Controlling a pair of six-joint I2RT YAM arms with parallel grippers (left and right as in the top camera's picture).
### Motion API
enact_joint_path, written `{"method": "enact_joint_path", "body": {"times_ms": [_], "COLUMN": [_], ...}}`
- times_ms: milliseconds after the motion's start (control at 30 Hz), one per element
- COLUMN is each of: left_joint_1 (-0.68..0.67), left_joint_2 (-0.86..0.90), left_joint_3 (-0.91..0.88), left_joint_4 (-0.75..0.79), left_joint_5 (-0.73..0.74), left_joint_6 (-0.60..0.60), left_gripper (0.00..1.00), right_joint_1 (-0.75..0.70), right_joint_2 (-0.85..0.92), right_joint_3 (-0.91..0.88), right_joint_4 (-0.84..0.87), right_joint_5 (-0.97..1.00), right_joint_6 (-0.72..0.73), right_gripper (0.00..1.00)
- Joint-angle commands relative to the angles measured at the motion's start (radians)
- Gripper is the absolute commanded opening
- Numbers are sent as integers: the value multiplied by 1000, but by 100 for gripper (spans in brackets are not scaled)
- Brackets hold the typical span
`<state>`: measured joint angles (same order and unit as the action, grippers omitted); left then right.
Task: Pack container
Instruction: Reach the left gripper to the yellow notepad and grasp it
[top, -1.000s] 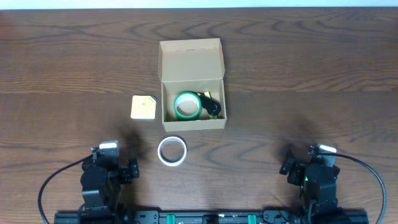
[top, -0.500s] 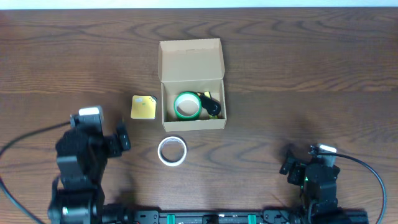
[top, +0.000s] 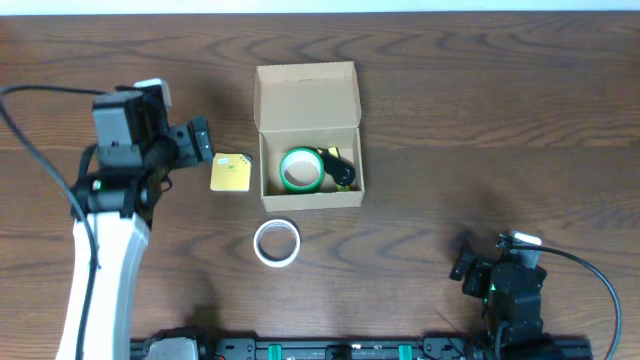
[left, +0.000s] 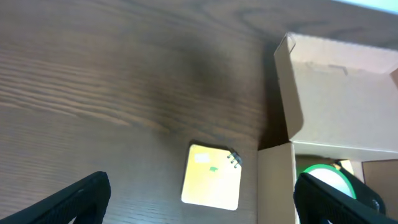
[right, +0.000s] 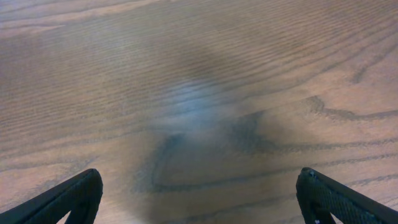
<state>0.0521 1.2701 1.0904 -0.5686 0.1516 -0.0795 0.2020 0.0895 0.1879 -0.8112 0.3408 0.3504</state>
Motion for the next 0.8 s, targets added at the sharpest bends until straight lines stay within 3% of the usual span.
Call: {"method": "enact_joint_path", "body": {"times_ms": [0, 400, 567, 767], "left_joint_1": [-3, -3, -9, -63], "left_joint_2": [65, 257, 335, 439], "left_joint_3": [23, 25, 25, 32], "left_joint_4": [-2, -3, -1, 0], "left_joint_5": [26, 56, 58, 60], "left_joint_6": [-11, -13, -101, -86], "left_gripper": [95, 96, 95, 95], "right_joint_1": [-7, -7, -7, -7], "right_joint_2": [-6, -6, -6, -6], "right_joint_3": [-8, -8, -8, -8], "right_joint_4": [-2, -2, -2, -2], "right_joint_5": [10, 10, 10, 10], "right_joint_6": [-15, -15, -15, -15], "right_gripper": [99, 99, 99, 99]}}
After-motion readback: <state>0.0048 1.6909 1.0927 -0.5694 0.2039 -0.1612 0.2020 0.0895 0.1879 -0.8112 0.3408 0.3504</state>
